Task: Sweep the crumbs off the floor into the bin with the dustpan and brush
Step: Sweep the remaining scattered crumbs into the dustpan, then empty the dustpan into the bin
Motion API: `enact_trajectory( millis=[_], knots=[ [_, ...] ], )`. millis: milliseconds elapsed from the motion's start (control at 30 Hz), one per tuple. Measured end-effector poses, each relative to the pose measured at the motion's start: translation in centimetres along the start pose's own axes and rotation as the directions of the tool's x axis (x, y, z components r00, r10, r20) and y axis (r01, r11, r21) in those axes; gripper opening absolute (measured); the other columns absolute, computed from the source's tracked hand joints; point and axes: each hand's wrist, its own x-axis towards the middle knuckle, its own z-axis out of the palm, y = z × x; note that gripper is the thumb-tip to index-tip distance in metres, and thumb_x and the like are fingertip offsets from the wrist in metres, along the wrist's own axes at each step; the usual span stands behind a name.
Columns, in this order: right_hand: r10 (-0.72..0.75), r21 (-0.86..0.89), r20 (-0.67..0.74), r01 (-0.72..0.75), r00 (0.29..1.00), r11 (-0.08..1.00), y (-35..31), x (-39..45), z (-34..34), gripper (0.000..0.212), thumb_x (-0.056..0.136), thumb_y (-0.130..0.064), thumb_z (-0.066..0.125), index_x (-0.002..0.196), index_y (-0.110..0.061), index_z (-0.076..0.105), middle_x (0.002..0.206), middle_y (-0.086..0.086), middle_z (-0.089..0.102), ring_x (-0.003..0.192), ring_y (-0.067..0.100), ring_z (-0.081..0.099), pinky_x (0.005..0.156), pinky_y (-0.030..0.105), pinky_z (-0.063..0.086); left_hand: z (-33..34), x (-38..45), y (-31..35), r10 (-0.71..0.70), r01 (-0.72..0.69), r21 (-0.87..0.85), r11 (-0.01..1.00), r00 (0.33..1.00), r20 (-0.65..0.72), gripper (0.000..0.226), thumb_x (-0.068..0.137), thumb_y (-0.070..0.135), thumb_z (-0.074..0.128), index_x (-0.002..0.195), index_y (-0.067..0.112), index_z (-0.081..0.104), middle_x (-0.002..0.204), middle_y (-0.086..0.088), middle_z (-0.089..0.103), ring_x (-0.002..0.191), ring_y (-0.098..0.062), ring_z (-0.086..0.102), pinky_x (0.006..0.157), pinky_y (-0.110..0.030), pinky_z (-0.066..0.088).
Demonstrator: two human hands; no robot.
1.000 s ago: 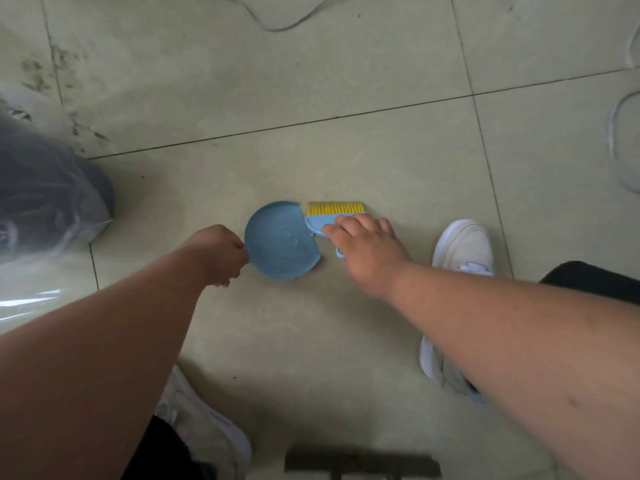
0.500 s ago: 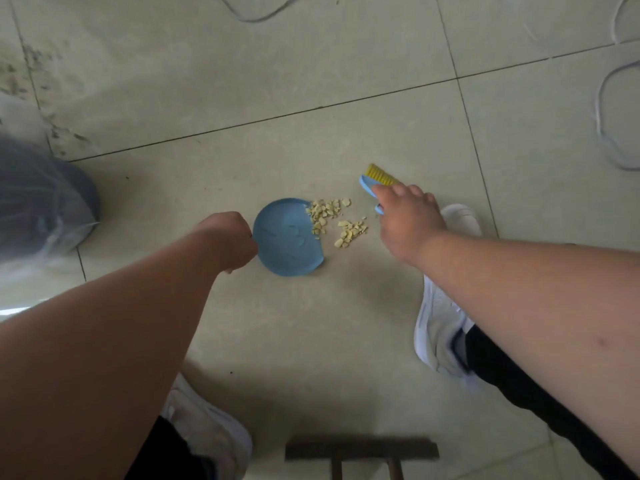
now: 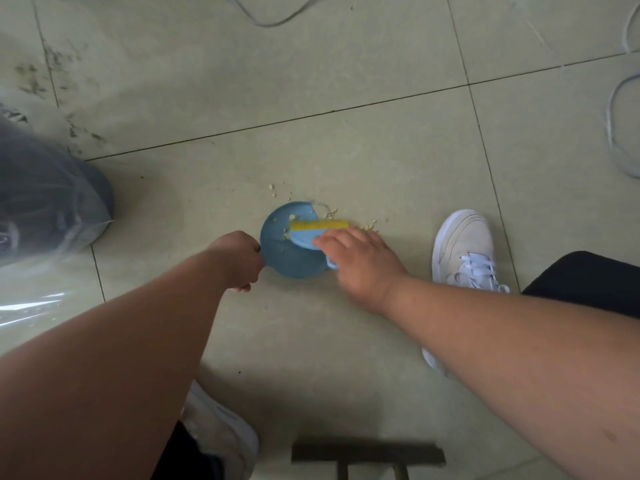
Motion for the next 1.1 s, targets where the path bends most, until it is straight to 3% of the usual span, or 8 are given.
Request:
enact_trajectory(
  millis=[133,233,300,467,700,867,1033,1100],
  knots=[
    [0.216,-0.009,-0.160,-0.220,0.963,0.975,4.1,0.5,-2.1,0.057,0.082,-0.016,0.040,0.136,-0.017,0.058,0.132,0.010,0.063,0.120,0.038,0.056,0.097,0.046,0.043,-1.4,-0.4,-2.1,-0.013,0.013,0.043,0.999,1.000,-0.010,0.021,0.094,0.009,0.055,0.090,0.001,0.073,0.082,-0.020,0.079,0.052,-0.028,0.070,0.054,-0.030,0.057],
    [0.407,-0.020,-0.172,-0.416,0.897,0.909,7.2,-0.1,-2.5,0.047,0.093,-0.014,0.049,0.139,-0.016,0.052,0.124,0.014,0.063,0.111,0.042,0.056,0.092,0.046,0.043,-2.3,-0.6,-3.3,-0.022,0.023,0.103,0.994,1.000,-0.014,0.024,0.094,0.014,0.055,0.086,0.001,0.074,0.078,-0.017,0.079,0.049,-0.026,0.069,0.050,-0.026,0.052],
    [0.442,-0.022,-0.161,-0.451,0.883,0.892,7.6,-0.6,-1.9,0.043,0.097,-0.017,0.049,0.140,-0.012,0.049,0.121,0.019,0.062,0.107,0.044,0.057,0.090,0.048,0.045,-2.5,-0.5,-3.5,-0.024,0.026,0.129,0.991,0.999,-0.022,0.026,0.093,0.016,0.054,0.083,0.002,0.074,0.075,-0.015,0.079,0.051,-0.027,0.073,0.053,-0.027,0.055],
    [0.419,0.045,-0.115,-0.417,0.901,0.908,3.0,0.4,1.2,0.044,0.095,-0.016,0.050,0.138,-0.008,0.048,0.127,0.021,0.055,0.111,0.043,0.052,0.093,0.047,0.044,-1.0,-0.3,-2.3,-0.003,0.002,0.067,0.998,1.000,0.015,0.024,0.092,0.011,0.052,0.088,0.002,0.074,0.075,-0.017,0.079,0.054,-0.029,0.076,0.064,-0.039,0.065],
    [0.181,0.064,-0.062,-0.177,0.982,0.982,-5.5,2.6,2.3,0.042,0.099,-0.019,0.045,0.140,-0.010,0.046,0.131,0.017,0.054,0.113,0.039,0.050,0.093,0.047,0.042,0.3,0.2,-1.3,0.019,-0.019,-0.037,0.999,1.000,0.020,0.025,0.093,0.010,0.051,0.094,-0.002,0.073,0.083,-0.025,0.077,0.068,-0.041,0.077,0.071,-0.045,0.067],
    [0.094,0.151,-0.031,-0.089,0.995,0.985,-7.6,3.6,0.7,0.040,0.099,-0.020,0.046,0.138,-0.013,0.051,0.124,0.015,0.060,0.111,0.038,0.055,0.091,0.044,0.047,-1.0,-1.3,-2.5,0.016,-0.018,-0.100,0.995,1.000,-0.014,0.023,0.095,0.011,0.058,0.074,0.006,0.064,0.071,-0.019,0.065,0.047,-0.025,0.054,0.045,-0.023,0.046],
    [0.180,0.353,-0.060,-0.148,0.982,0.924,-7.8,5.1,-5.2,0.016,0.096,-0.021,0.051,0.104,-0.017,0.065,0.095,0.007,0.070,0.089,0.032,0.062,0.077,0.038,0.051,-4.4,-5.5,-2.6,0.024,-0.022,-0.103,0.994,1.000,0.017,0.020,0.095,0.005,0.060,0.076,0.004,0.063,0.067,-0.018,0.061,0.043,-0.024,0.051,0.034,-0.018,0.040],
    [0.222,0.380,-0.089,-0.173,0.971,0.909,-8.2,5.5,-8.6,0.015,0.094,-0.022,0.054,0.097,-0.014,0.066,0.087,0.005,0.071,0.084,0.029,0.063,0.074,0.035,0.051,-6.2,-7.3,-2.0,0.033,-0.033,-0.096,0.995,0.999,-0.003,0.014,0.094,0.004,0.059,0.082,0.001,0.066,0.063,-0.016,0.059,0.043,-0.024,0.049,0.037,-0.022,0.041]
  ],
)
